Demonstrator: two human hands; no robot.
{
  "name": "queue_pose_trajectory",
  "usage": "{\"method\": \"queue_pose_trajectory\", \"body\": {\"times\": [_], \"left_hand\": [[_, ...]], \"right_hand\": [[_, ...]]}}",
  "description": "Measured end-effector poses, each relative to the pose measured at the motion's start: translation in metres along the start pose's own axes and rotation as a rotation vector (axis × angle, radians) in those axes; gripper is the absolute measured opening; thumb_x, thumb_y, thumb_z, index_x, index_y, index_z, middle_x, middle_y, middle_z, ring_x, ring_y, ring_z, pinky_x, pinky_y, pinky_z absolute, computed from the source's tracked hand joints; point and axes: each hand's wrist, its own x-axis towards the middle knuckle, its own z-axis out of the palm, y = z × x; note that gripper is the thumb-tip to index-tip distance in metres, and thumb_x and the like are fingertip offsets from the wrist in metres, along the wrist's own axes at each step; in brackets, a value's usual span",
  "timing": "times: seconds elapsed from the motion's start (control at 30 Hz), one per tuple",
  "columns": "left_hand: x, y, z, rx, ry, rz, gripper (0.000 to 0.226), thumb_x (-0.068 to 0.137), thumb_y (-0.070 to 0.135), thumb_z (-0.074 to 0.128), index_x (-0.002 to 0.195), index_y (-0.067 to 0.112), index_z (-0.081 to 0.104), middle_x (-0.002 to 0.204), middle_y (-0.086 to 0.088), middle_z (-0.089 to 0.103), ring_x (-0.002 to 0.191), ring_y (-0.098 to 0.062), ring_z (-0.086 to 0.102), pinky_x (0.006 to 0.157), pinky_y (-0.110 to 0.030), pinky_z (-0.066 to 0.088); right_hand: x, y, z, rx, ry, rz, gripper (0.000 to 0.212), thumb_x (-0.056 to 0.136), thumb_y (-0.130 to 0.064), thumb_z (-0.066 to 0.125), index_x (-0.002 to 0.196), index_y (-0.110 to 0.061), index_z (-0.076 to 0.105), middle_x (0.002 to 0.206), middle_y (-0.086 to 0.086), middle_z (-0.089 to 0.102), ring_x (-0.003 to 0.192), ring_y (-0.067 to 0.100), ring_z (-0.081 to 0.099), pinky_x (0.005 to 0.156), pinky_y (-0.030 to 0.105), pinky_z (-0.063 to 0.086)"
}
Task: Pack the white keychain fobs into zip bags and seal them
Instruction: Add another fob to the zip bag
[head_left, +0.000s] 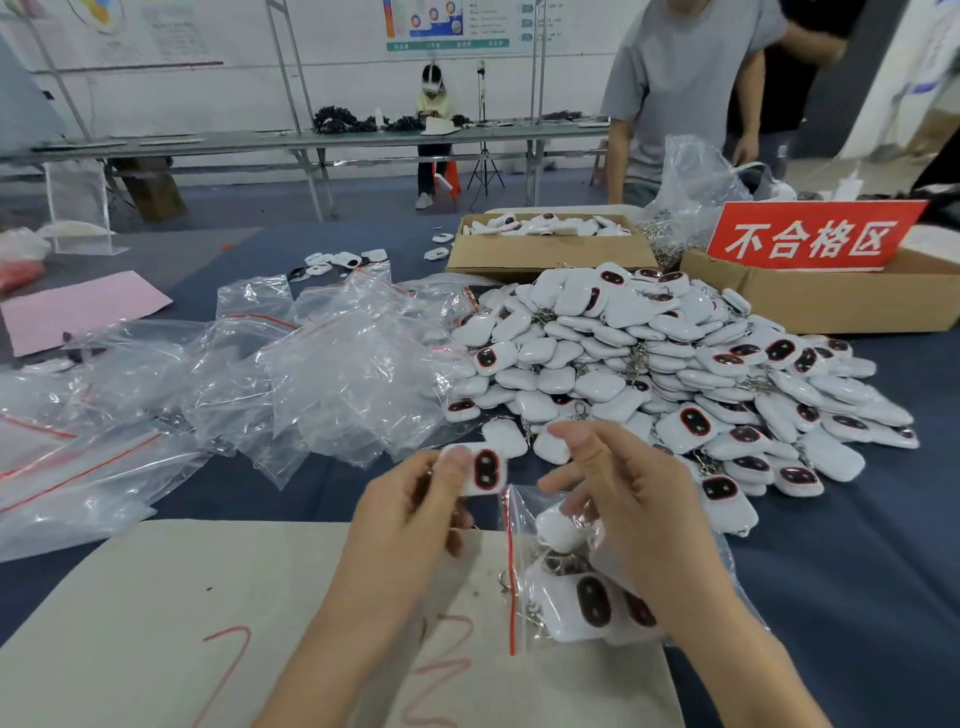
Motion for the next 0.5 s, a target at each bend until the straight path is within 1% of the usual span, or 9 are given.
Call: {"method": "queue_pose_trajectory", "body": {"times": [0.1, 0.17, 0.23, 0.27, 0.33, 0.37, 0.4, 0.43, 0.5], "left_hand": [[0.006, -0.003, -0.017, 0.021, -0.077, -0.197, 0.023, 0.1, 0.031, 0.06, 0.089, 0.017, 0.074, 0.059, -0.002, 0.064, 0.048, -0.013, 0.056, 0.045, -0.02, 0.044], [0.003, -0.005, -0.017, 0.058, -0.168, -0.279, 0.019, 0.099, 0.031, 0.063, 0.094, 0.015, 0.073, 0.06, -0.003, 0.067, 0.046, -0.014, 0.056, 0.041, -0.02, 0.04], [-0.002, -0.003, -0.012, 0.15, -0.273, -0.283, 0.021, 0.1, 0.033, 0.061, 0.092, 0.02, 0.074, 0.06, -0.005, 0.068, 0.045, -0.016, 0.056, 0.041, -0.019, 0.038], [-0.005, 0.0, -0.01, 0.142, -0.328, -0.27, 0.022, 0.102, 0.031, 0.058, 0.093, 0.021, 0.075, 0.06, -0.006, 0.068, 0.046, -0.015, 0.057, 0.042, -0.019, 0.039], [-0.009, 0.005, -0.005, 0.042, -0.423, -0.26, 0.023, 0.105, 0.022, 0.054, 0.103, 0.024, 0.077, 0.063, -0.005, 0.068, 0.052, -0.015, 0.06, 0.048, -0.019, 0.045], [-0.01, 0.008, -0.003, 0.001, -0.452, -0.259, 0.023, 0.105, 0.019, 0.053, 0.109, 0.023, 0.076, 0.066, -0.005, 0.068, 0.054, -0.014, 0.06, 0.05, -0.02, 0.046], [-0.011, 0.009, -0.001, -0.018, -0.455, -0.26, 0.021, 0.104, 0.018, 0.054, 0.114, 0.02, 0.073, 0.068, -0.006, 0.068, 0.055, -0.014, 0.059, 0.052, -0.021, 0.046], [-0.01, 0.008, 0.001, -0.016, -0.432, -0.267, 0.018, 0.103, 0.019, 0.057, 0.116, 0.016, 0.069, 0.069, -0.007, 0.068, 0.053, -0.014, 0.058, 0.052, -0.022, 0.044], [-0.011, 0.007, 0.007, 0.002, -0.364, -0.296, 0.017, 0.1, 0.02, 0.062, 0.112, 0.009, 0.066, 0.068, -0.009, 0.067, 0.049, -0.013, 0.055, 0.049, -0.022, 0.038]], "right_hand": [[0.006, 0.009, -0.01, -0.157, 0.024, -0.006, 0.017, 0.095, -0.048, 0.052, 0.095, -0.048, 0.069, 0.082, -0.022, 0.072, 0.066, 0.004, 0.067, 0.064, 0.017, 0.054], [0.006, 0.015, -0.009, -0.329, -0.051, -0.032, 0.02, 0.095, -0.049, 0.05, 0.099, -0.043, 0.068, 0.084, -0.028, 0.069, 0.078, -0.005, 0.065, 0.071, 0.014, 0.052], [0.004, 0.018, -0.004, -0.495, -0.162, -0.053, 0.033, 0.091, -0.056, 0.044, 0.111, -0.043, 0.067, 0.088, -0.035, 0.064, 0.093, -0.013, 0.058, 0.08, 0.012, 0.049], [0.004, 0.02, -0.003, -0.556, -0.211, -0.048, 0.037, 0.091, -0.058, 0.042, 0.116, -0.043, 0.065, 0.095, -0.036, 0.061, 0.097, -0.012, 0.055, 0.085, 0.013, 0.046], [0.007, 0.023, -0.002, -0.659, -0.281, -0.032, 0.033, 0.095, -0.056, 0.046, 0.122, -0.042, 0.061, 0.107, -0.029, 0.06, 0.101, -0.007, 0.051, 0.09, 0.02, 0.044], [0.007, 0.024, -0.003, -0.675, -0.291, -0.029, 0.029, 0.097, -0.053, 0.049, 0.121, -0.042, 0.06, 0.108, -0.027, 0.062, 0.1, -0.006, 0.051, 0.088, 0.021, 0.043], [0.008, 0.025, -0.003, -0.649, -0.278, -0.02, 0.025, 0.097, -0.052, 0.05, 0.117, -0.042, 0.062, 0.103, -0.026, 0.063, 0.096, -0.007, 0.052, 0.083, 0.017, 0.042], [0.009, 0.025, -0.004, -0.598, -0.258, 0.002, 0.019, 0.097, -0.051, 0.051, 0.108, -0.043, 0.064, 0.096, -0.027, 0.065, 0.093, -0.009, 0.054, 0.077, 0.014, 0.042], [0.01, 0.023, -0.004, -0.533, -0.235, 0.041, 0.012, 0.096, -0.049, 0.055, 0.089, -0.044, 0.064, 0.088, -0.024, 0.066, 0.089, -0.012, 0.055, 0.071, 0.013, 0.043]]}}
